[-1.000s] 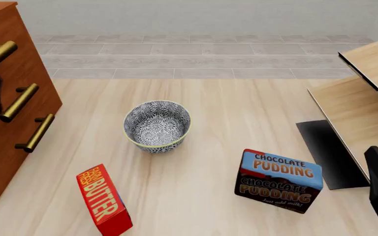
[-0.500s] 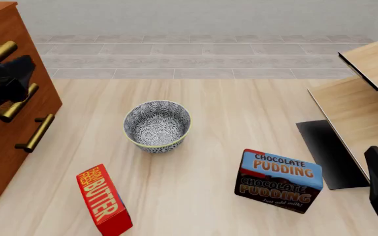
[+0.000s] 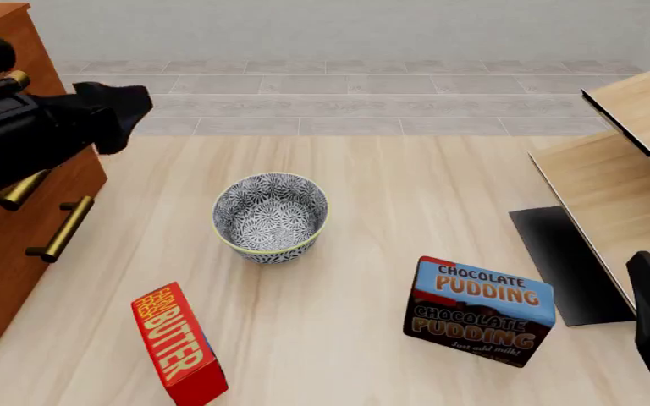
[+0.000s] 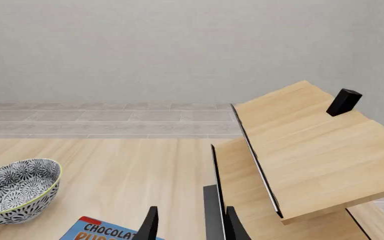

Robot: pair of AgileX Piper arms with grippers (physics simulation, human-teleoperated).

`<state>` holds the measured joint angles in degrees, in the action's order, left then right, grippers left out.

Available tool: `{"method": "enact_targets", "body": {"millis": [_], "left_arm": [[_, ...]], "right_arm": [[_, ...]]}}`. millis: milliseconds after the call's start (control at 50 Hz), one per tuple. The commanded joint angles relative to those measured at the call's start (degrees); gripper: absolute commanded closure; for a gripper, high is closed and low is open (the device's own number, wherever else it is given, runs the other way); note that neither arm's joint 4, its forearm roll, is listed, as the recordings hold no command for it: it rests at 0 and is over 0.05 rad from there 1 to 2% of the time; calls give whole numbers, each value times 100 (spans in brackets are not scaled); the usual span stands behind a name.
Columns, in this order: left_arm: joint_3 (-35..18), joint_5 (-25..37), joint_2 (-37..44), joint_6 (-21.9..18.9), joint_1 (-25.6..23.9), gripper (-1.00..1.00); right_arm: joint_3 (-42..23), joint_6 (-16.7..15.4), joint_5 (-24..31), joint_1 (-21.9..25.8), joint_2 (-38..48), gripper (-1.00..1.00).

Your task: Close the top drawer of the cabinet and put the bowl on top of it.

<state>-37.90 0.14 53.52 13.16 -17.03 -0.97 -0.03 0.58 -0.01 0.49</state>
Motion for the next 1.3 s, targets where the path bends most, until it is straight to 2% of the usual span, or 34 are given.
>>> {"method": "enact_targets", "body": {"millis": [20, 40, 120, 220, 300, 340, 400, 540, 580, 780, 820, 860, 980, 1160, 1300], "left_arm": [[-577, 706, 520, -104, -298, -100], [-623, 763, 549, -202, -312, -100], [-719, 899, 694, -143, -352, -100], [-766, 1033, 898, -254, -393, -100], [-869, 1227, 1000, -468, -462, -100], [-931, 1339, 983, -241, -486, -100], [-1094, 1545, 1043, -528, -503, -100], [-1287, 1891, 1053, -623, -384, -100], [-1379, 1974, 1018, -788, -260, -100], [-1506, 2222, 1249, -553, -71, -100], [-1510, 2253, 1351, -222, -174, -100], [-1557, 2259, 1400, -357, -193, -100], [-1654, 2389, 1691, 38, -416, -100], [-1700, 2326, 1920, -9, -431, -100], [-1704, 2276, 2023, 189, -370, -100]], "right_arm": [[20, 1, -12, 0, -10, -100], [20, 2, -12, -1, -10, -100], [20, 1, -12, 1, -10, -100], [20, 0, -12, 2, -9, -100], [20, -1, -12, 2, -9, -100], [20, 0, -12, 1, -10, -100], [20, 2, -12, 0, -10, -100], [20, 2, -12, 1, -10, -100], [20, 1, -12, 0, -10, -100], [20, 2, -12, 1, -10, -100], [20, 1, -12, 2, -9, -100], [20, 0, -12, 1, -9, -100], [20, 0, -12, 2, -10, -100], [20, 1, -12, 1, -10, -100], [20, 1, -12, 1, -9, -100]]}}
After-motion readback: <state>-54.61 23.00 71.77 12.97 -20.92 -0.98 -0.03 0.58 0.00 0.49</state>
